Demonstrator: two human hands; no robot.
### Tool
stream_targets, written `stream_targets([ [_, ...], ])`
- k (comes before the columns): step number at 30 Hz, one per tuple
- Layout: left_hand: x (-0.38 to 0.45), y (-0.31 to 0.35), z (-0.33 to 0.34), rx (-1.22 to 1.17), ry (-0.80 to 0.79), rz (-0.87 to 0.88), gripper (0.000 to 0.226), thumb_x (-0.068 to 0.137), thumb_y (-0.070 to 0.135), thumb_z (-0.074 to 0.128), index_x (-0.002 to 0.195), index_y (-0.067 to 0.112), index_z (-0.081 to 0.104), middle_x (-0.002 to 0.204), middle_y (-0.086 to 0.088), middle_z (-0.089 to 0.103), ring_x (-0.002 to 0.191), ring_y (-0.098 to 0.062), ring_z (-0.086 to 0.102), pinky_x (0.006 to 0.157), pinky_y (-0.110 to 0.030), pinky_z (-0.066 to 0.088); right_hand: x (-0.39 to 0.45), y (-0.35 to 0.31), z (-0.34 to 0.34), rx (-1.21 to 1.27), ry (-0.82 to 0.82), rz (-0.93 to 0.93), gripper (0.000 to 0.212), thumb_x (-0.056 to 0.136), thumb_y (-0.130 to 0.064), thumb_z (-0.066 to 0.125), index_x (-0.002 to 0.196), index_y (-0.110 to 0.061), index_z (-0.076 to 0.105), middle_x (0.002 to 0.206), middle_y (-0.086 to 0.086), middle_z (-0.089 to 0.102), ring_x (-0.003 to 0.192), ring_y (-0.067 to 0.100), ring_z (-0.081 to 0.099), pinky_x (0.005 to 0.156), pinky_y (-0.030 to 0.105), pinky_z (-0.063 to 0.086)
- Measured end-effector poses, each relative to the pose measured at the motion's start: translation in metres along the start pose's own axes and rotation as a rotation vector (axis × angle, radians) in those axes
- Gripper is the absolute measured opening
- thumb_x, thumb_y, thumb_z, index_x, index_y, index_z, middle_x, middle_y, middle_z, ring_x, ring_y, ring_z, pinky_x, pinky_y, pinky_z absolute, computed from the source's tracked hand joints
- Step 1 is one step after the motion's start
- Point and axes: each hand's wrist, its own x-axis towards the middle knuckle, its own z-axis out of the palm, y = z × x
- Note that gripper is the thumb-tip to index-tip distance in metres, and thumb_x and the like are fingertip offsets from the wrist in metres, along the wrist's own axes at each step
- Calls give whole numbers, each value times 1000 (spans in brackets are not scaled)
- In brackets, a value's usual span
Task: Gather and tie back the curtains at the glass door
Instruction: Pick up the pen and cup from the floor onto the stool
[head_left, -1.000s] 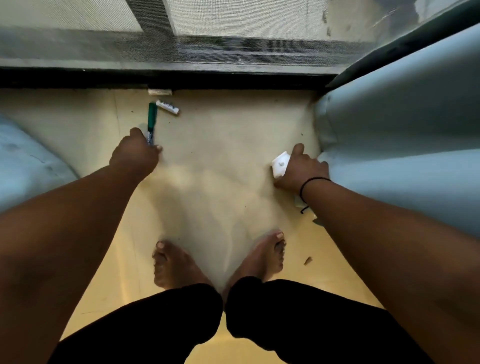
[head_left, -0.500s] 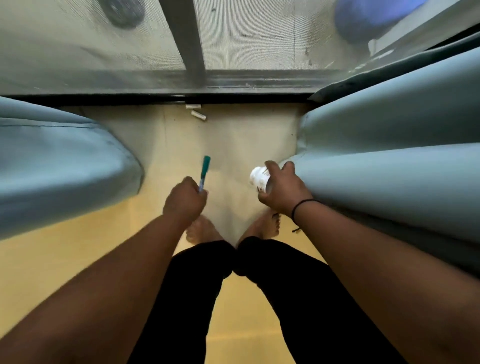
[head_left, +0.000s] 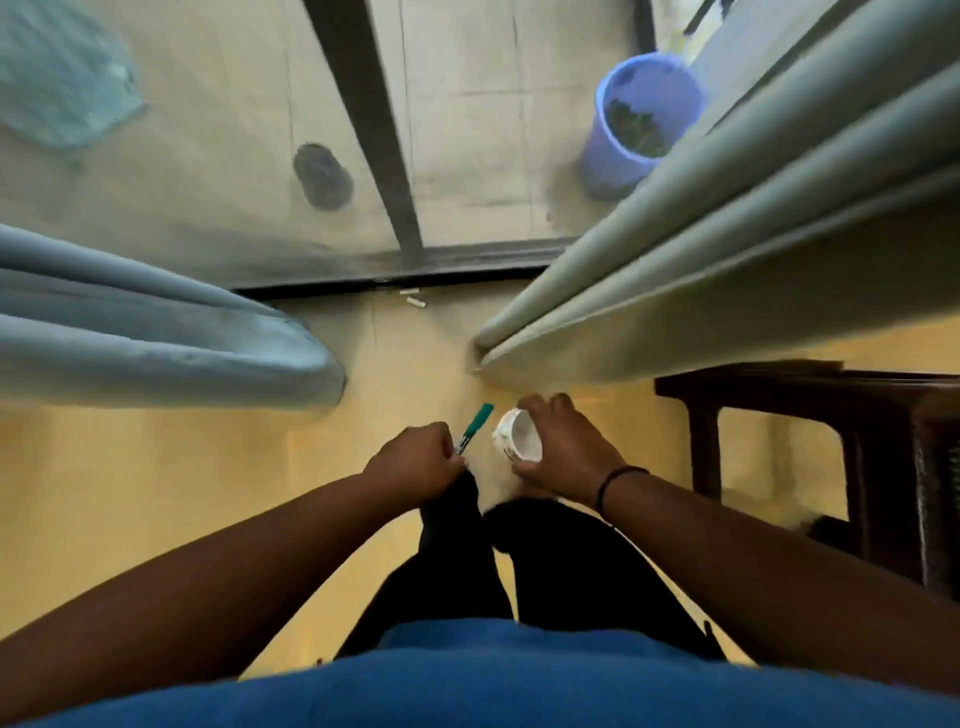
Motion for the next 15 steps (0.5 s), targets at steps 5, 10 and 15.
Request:
stream_targets([
  [5,-31,47,-6,70,30,42,24,88,41,58,98,19,58,91,1,60,84,-17,56,70,-30,45,-59,49,-20,-21,65,33,71,75,-37,71,134,-22,36,122,11,38,106,37,51,90,43,47],
  [10,-51,119,49,-26,28,56,26,83,41,65,89,16,59,85,-2,69,80,-19,64,74,-34,52,-123,116,-27,-39,177,88,74,74,-40,72,136,-27,33,125,8,39,110,32,51,91,41,50],
  [15,-79,229,152,-392,-36,67,24,88,27,66,76,8,57,75,-10,65,60,-19,58,54,-24,46,-223,205,-24,158,323,170,78,72,-41,75,137,-24,35,130,12,40,112,35,53,94,37,46],
])
